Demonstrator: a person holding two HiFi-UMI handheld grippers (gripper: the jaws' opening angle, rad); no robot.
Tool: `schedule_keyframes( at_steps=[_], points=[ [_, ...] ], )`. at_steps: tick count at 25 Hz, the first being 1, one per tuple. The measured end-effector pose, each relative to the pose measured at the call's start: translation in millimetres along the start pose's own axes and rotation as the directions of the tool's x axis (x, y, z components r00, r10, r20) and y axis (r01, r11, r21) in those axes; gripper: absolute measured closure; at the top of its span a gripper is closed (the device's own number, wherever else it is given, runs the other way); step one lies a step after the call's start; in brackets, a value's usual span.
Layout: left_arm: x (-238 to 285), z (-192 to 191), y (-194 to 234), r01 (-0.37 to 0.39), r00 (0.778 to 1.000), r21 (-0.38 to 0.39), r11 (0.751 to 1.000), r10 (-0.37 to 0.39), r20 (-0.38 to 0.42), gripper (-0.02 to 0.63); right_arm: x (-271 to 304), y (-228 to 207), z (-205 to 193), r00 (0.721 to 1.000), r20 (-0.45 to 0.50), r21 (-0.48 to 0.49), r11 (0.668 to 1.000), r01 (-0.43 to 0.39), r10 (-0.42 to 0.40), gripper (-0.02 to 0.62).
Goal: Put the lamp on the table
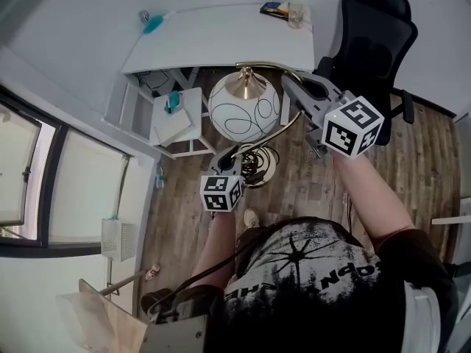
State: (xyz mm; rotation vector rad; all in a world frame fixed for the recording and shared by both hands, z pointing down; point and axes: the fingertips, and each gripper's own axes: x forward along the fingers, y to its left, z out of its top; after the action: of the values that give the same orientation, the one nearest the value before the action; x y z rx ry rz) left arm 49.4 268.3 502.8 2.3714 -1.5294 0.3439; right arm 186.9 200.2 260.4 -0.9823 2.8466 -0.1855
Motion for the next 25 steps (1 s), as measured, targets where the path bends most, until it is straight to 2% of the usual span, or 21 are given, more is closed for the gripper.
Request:
schedule_keyframes(
  at_steps=[16,25],
  points=[
    [-4.8,-9.3,-7.6,-0.047,0.999,-0.023,0.999,0.047,0.014,0.592,-7.9,8.4,-1.9,0.997,0.017,-0.007,0.997,-0.074,0.074,0.578],
    [4.4,-12.5,24.1,-0.029,1.000,-0.044,0.999,0.030,0.010,0.592,27.6,9.6,-12.5,0.998,-0.010,-0.013,0.998,-0.058,0.058,0.578]
  ],
)
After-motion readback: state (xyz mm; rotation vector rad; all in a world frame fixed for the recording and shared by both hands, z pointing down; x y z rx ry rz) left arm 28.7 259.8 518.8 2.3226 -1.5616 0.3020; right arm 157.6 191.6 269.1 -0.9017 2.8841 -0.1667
